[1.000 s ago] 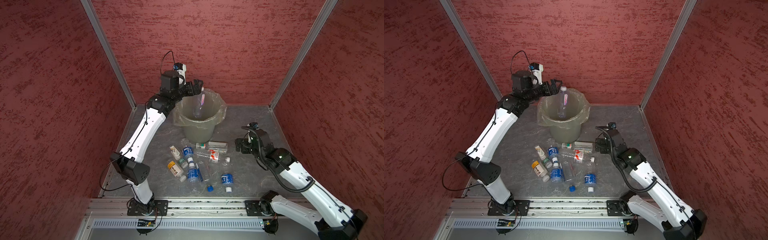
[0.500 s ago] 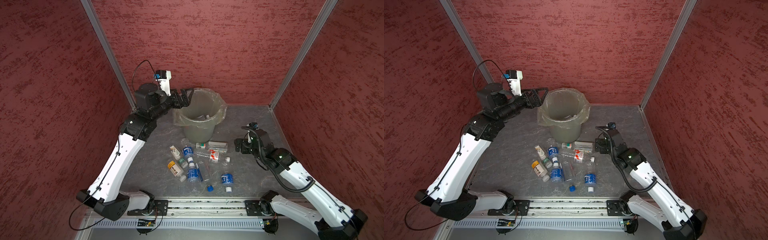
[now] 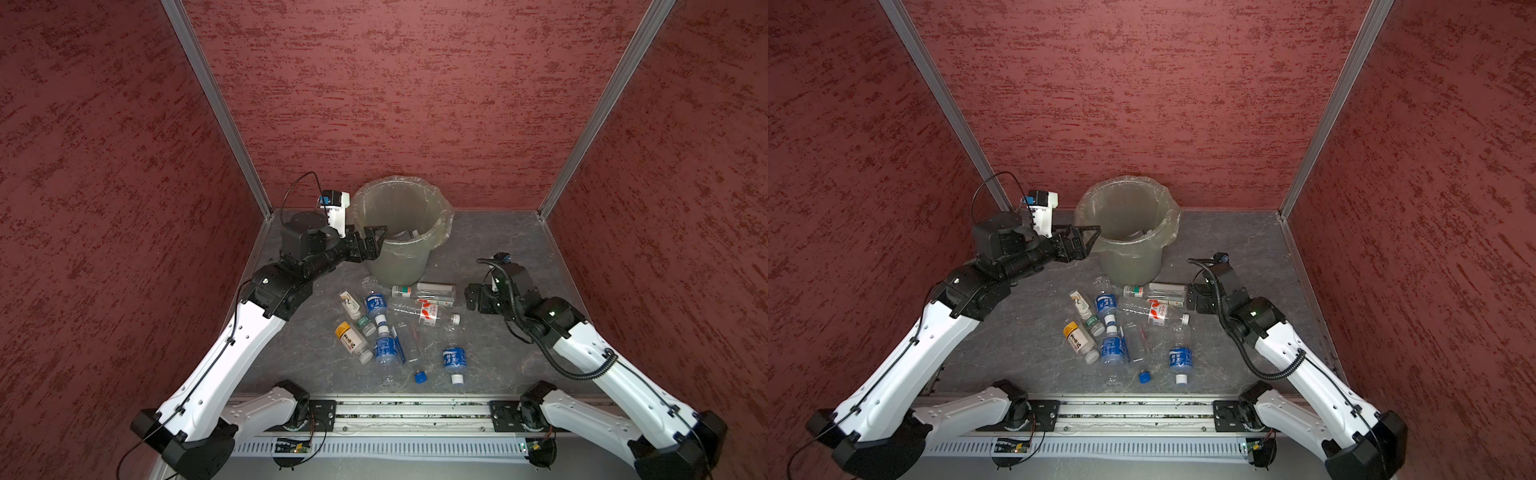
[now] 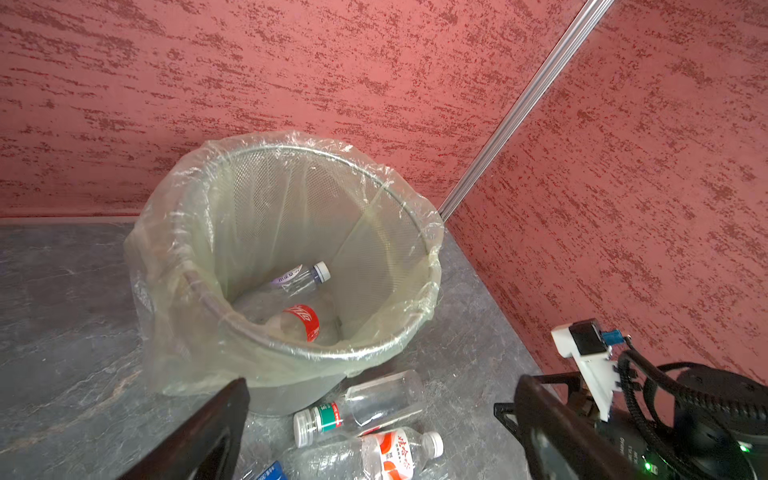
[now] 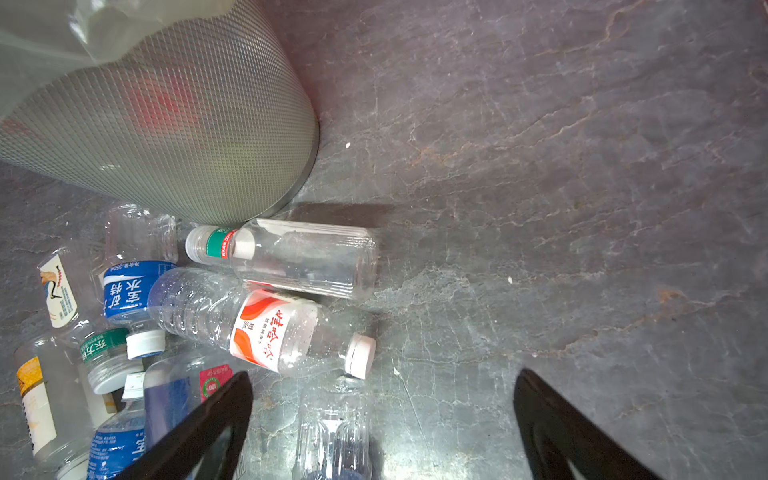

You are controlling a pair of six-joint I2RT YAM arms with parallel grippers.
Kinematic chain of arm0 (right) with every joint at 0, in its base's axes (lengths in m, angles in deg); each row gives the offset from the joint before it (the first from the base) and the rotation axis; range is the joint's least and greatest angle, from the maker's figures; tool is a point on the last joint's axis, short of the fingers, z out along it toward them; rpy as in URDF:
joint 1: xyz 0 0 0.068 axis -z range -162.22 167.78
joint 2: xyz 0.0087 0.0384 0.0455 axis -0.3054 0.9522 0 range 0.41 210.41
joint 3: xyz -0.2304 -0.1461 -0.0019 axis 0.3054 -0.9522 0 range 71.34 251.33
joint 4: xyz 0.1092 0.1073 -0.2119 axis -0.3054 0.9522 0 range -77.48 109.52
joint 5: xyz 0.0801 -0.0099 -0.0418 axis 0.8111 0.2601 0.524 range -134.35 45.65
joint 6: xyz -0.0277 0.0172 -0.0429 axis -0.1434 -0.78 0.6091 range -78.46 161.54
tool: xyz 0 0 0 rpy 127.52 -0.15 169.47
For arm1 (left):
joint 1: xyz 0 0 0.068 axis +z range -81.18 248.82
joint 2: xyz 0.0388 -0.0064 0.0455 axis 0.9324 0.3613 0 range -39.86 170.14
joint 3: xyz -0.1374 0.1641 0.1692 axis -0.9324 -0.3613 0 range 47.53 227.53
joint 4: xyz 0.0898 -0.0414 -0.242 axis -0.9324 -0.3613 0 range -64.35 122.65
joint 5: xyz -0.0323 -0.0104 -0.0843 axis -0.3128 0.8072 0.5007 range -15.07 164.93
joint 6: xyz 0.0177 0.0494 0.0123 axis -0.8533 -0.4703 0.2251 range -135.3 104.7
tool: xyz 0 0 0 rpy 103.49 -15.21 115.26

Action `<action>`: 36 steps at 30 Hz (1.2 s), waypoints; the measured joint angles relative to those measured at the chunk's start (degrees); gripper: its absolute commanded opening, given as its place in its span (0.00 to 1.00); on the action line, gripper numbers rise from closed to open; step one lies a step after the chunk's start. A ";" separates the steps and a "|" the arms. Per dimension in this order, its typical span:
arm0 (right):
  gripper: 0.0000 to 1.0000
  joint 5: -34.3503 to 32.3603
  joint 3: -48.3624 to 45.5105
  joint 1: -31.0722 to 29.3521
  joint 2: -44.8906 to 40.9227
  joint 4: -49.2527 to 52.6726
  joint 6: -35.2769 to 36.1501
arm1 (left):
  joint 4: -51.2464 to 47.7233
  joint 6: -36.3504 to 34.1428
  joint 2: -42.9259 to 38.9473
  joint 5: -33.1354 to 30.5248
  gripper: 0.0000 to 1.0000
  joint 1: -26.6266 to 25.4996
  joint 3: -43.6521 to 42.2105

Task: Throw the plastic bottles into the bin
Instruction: 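Draw the open left gripper back from the wastebasket toward the bottles, then lower the left gripper over the bottle pile while the right reaches a clear bottle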

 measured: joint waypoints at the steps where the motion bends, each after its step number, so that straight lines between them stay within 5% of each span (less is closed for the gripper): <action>1: 0.99 0.35 -0.26 0.00 0.00 0.11 -0.31 | -0.20 0.00 -1.14 -0.37 0.99 -0.37 -1.05; 26: 0.94 3.37 -6.58 -18.43 8.70 0.22 -16.83 | -9.44 8.68 -22.16 -5.16 0.99 -4.76 -30.12; 36: 0.91 4.79 -7.67 -19.56 11.78 0.55 -19.41 | -11.28 12.31 -24.65 -5.05 1.00 -6.29 -36.63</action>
